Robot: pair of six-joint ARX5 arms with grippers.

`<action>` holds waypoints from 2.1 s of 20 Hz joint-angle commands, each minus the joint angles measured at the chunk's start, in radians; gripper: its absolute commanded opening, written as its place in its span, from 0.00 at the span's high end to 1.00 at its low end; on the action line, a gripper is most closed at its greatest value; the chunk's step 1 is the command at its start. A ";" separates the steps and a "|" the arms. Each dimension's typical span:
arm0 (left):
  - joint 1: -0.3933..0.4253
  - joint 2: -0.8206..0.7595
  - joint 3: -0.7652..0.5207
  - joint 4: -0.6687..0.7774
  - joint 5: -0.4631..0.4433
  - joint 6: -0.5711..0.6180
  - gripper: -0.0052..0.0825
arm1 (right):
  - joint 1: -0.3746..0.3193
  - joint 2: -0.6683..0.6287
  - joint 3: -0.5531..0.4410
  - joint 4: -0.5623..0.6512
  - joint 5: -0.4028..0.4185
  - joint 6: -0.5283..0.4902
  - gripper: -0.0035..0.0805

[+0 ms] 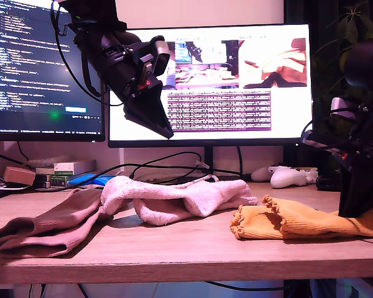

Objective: Pair up the socks based on colour and pattern, by placing them on top of one another

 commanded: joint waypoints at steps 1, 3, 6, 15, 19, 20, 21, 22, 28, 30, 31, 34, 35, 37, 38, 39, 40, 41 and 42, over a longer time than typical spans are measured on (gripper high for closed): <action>-0.005 -0.023 -0.013 0.001 0.001 -0.001 0.97 | -0.003 0.071 0.018 0.020 0.003 -0.052 0.97; -0.005 -0.023 -0.013 -0.001 0.001 -0.001 0.97 | -0.003 0.159 0.056 0.011 0.002 -0.103 0.97; -0.005 -0.023 -0.013 -0.002 0.001 -0.002 0.97 | -0.002 0.274 0.168 -0.074 0.003 -0.267 0.97; -0.005 -0.023 -0.013 -0.002 0.002 -0.008 0.97 | 0.063 0.339 0.424 -0.196 0.098 -1.087 0.97; -0.005 -0.023 -0.013 -0.002 0.002 -0.008 0.97 | 0.114 0.339 0.425 -0.217 0.052 -1.459 0.97; -0.005 -0.023 -0.013 -0.003 0.002 -0.009 0.97 | 0.127 0.339 0.425 -0.222 0.043 -1.523 0.97; -0.005 -0.023 -0.013 -0.007 0.002 -0.012 0.97 | 0.142 0.340 0.425 -0.227 0.045 -1.595 0.97; -0.005 -0.023 -0.013 -0.013 0.002 -0.011 0.97 | 0.155 0.343 0.425 -0.233 0.046 -1.637 0.97; -0.005 -0.023 -0.013 -0.035 0.006 -0.011 0.97 | 0.209 0.376 0.425 -0.276 0.054 -2.037 0.97; -0.005 -0.023 -0.013 -0.035 0.015 -0.011 0.97 | 0.214 0.377 0.425 -0.282 0.064 -2.184 0.97; -0.005 -0.023 -0.013 -0.035 0.021 -0.011 0.97 | 0.214 0.376 0.425 -0.267 0.092 -2.253 0.97; -0.005 -0.023 -0.013 -0.035 0.029 -0.011 0.97 | 0.214 0.349 0.445 -0.266 0.114 -2.221 0.97; -0.005 -0.023 -0.013 -0.034 0.029 -0.010 0.97 | 0.214 0.334 0.454 -0.278 0.063 -2.196 0.97; -0.005 -0.023 -0.013 -0.030 0.032 -0.010 0.97 | 0.216 0.297 0.460 -0.283 0.019 -2.094 0.97; -0.005 -0.023 -0.013 -0.029 0.032 -0.010 0.97 | 0.216 0.279 0.460 -0.289 0.016 -2.050 0.97; -0.005 -0.023 -0.013 -0.030 0.033 -0.011 0.97 | 0.216 0.262 0.460 -0.305 0.006 -2.003 0.97; -0.005 -0.023 -0.013 -0.032 0.033 -0.012 0.97 | 0.216 0.245 0.460 -0.324 -0.003 -1.962 0.97; -0.005 -0.023 -0.013 -0.035 0.037 -0.012 0.97 | 0.215 0.227 0.460 -0.338 -0.002 -1.896 0.97; -0.005 -0.023 -0.013 -0.037 0.043 -0.011 0.97 | 0.215 0.210 0.460 -0.353 -0.003 -1.826 0.97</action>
